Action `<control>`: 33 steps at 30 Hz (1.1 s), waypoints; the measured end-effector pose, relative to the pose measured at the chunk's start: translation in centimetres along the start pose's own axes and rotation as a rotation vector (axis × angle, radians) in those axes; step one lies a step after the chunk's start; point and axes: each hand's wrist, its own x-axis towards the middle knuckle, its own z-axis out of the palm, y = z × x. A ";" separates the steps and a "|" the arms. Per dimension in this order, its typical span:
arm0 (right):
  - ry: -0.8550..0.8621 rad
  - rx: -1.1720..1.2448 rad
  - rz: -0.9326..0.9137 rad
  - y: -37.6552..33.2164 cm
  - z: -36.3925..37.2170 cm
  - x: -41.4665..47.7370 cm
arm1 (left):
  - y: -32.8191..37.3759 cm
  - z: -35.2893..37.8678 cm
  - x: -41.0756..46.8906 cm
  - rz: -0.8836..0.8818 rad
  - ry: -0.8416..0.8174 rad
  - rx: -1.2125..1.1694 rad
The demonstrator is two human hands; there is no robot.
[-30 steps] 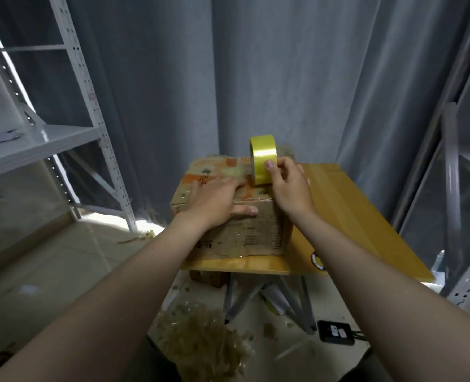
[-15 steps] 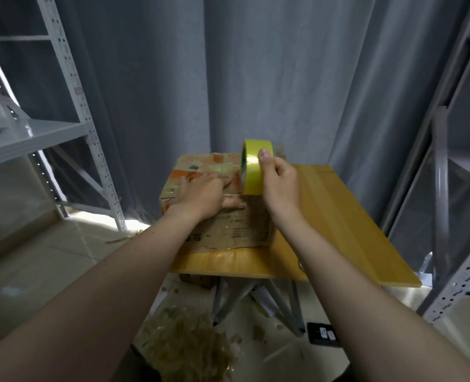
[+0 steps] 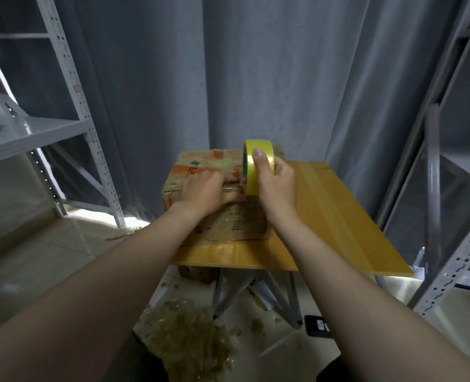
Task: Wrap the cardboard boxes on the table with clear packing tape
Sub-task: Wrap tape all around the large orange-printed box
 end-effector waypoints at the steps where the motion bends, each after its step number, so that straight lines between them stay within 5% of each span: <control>1: 0.025 -0.003 0.004 -0.3 -0.1 -0.5 | 0.0 -0.1 0.0 -0.009 -0.009 -0.012; 10: -0.019 -0.046 0.207 1.4 -1.6 -6.3 | -0.4 -0.1 0.5 0.039 -0.222 0.023; 33: -0.072 -0.192 0.482 3.5 -1.6 -10.0 | -1.1 0.3 0.6 0.058 -0.191 0.000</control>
